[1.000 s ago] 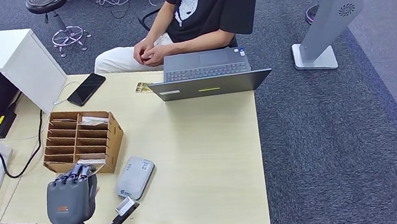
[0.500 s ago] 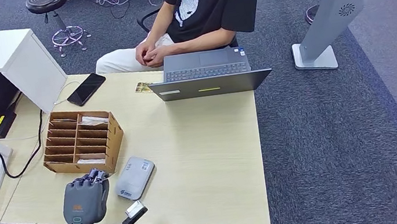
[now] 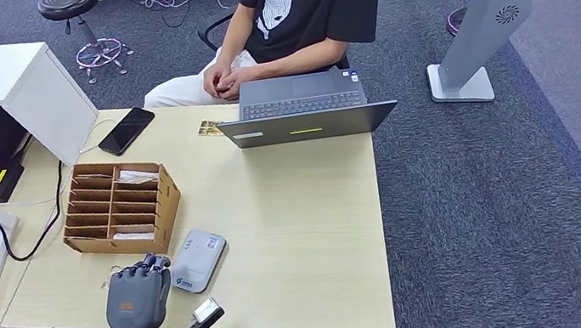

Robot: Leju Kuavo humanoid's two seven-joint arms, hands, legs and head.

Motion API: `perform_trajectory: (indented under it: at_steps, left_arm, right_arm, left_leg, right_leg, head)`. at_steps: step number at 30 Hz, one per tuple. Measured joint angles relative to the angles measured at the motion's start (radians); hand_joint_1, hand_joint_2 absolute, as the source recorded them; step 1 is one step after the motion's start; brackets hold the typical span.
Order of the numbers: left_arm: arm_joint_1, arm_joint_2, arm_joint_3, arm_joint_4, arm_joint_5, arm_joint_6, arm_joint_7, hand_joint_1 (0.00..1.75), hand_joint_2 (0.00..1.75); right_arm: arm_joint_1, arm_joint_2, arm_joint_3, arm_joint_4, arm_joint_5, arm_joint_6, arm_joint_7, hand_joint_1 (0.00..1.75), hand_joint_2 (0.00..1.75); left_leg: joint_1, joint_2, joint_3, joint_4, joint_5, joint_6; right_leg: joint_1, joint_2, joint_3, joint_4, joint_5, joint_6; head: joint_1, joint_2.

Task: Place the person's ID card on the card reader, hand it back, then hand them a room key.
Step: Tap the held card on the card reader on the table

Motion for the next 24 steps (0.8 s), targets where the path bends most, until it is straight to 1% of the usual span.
perform_trajectory:
  at_steps: [5,15,20,24]
  left_arm:
    - [-0.007,-0.019,0.000,0.032,0.005,0.000,-0.017,1.75,1.75]
    - [-0.022,-0.061,-0.014,0.086,0.075,0.011,-0.065,1.75,1.75]
    - [-0.022,-0.066,-0.056,0.118,0.115,0.017,-0.032,1.75,1.75]
    - [-0.020,-0.065,-0.071,0.123,0.102,0.019,-0.054,1.75,1.75]
  right_arm:
    - [0.000,0.000,0.000,0.000,0.000,-0.002,0.002,0.00,1.75]
    - [0.000,0.000,0.000,0.000,-0.004,-0.015,-0.002,0.00,1.75]
    - [0.000,0.000,0.000,0.000,-0.006,-0.015,-0.003,0.00,1.75]
    - [0.000,0.000,0.000,0.000,-0.007,-0.012,-0.002,0.00,1.75]
  left_leg:
    - [0.000,0.000,0.000,0.000,0.000,0.000]
    - [0.000,0.000,0.000,0.000,0.000,0.000]
    - [0.000,-0.001,0.000,0.000,0.000,0.000]
    - [0.000,-0.001,0.001,0.000,0.000,0.000]
  right_leg:
    - [0.000,0.000,0.000,0.000,0.000,0.000]
    - [0.000,0.000,0.000,0.000,0.000,0.000]
    - [0.000,-0.001,0.001,0.000,0.000,0.000]
    - [0.000,-0.001,0.002,0.000,0.000,0.000]
  head:
    - [0.000,0.000]
    - [0.000,0.000]
    - [0.000,0.000]
    - [0.000,0.000]
